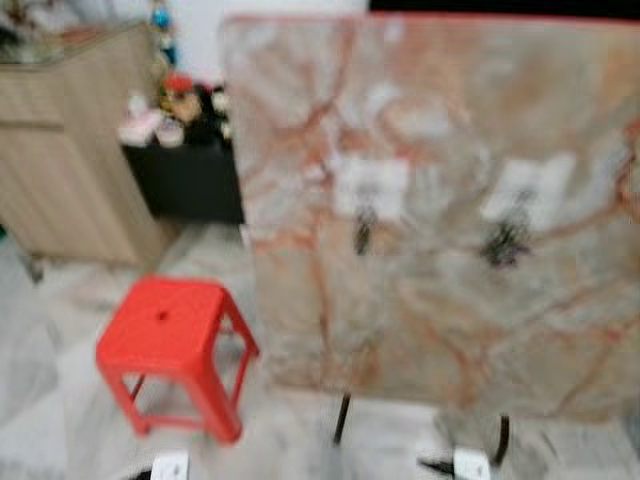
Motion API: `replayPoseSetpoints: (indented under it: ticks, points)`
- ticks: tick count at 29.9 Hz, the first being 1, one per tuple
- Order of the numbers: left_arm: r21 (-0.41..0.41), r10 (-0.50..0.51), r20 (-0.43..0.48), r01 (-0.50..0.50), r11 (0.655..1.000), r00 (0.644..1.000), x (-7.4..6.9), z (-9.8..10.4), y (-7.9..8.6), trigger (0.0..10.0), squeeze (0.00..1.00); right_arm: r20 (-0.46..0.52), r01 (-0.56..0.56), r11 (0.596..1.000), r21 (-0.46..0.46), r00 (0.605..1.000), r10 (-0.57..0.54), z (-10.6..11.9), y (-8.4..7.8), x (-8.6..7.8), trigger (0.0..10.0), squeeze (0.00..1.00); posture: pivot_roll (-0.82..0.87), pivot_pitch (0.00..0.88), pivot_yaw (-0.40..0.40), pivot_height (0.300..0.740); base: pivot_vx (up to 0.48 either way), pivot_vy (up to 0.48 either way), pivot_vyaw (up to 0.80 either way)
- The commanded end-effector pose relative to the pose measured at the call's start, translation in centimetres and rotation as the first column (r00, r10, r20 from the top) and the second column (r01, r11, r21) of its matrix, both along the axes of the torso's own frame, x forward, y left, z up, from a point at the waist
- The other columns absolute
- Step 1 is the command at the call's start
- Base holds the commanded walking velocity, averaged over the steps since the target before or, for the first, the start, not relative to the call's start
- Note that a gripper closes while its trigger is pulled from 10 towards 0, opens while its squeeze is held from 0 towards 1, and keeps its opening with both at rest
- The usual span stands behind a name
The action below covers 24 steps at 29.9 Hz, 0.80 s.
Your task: Hang keys on a hook
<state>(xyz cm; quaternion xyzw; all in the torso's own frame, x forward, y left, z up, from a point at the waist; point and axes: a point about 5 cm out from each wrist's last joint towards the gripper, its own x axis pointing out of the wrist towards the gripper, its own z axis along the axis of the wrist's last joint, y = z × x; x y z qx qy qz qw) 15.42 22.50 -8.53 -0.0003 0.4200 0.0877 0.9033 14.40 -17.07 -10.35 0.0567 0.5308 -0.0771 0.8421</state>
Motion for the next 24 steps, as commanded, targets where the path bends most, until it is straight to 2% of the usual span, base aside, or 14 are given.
replayPoseSetpoints:
  ticks: [1,3,9,20,24]
  points:
    - [-0.011,0.0,0.011,0.001,1.0,1.0,0.5,0.11,-0.43,10.0,0.0,-0.005,0.018,0.999,-0.029,1.0,-0.018,-0.02,-1.1,-0.37,10.0,0.0,0.05,0.0,0.018,0.74,0.0,-0.364,-0.79]
    - [-0.011,-0.001,0.01,0.001,1.0,1.0,0.49,0.1,-0.42,10.0,0.0,-0.004,0.018,0.999,-0.029,1.0,-0.019,-0.02,-1.1,-0.35,10.0,0.0,0.05,0.0,0.018,0.74,0.0,-0.36,-0.79]
    - [-0.012,-0.001,0.006,0.001,1.0,1.0,0.41,0.06,-0.42,10.0,0.0,0.026,0.041,0.999,-0.019,0.999,-0.04,0.07,-1.06,-0.18,10.0,0.0,0.04,0.0,0.021,0.74,0.0,-0.346,0.0]
    - [-0.013,0.009,-0.004,-0.009,1.0,1.0,0.16,-0.03,-0.25,10.0,0.0,0.073,0.12,0.992,-0.035,0.99,-0.118,0.21,-1.23,-0.07,10.0,0.0,0.05,0.0,0.021,0.74,0.0,0.0,0.0]
    - [-0.013,0.009,-0.009,-0.009,1.0,1.0,-0.03,-0.1,-0.2,10.0,0.0,0.154,0.172,0.984,-0.043,0.975,-0.164,0.55,-1.43,0.27,10.0,0.0,0.05,0.0,0.02,0.74,0.0,0.0,0.0]
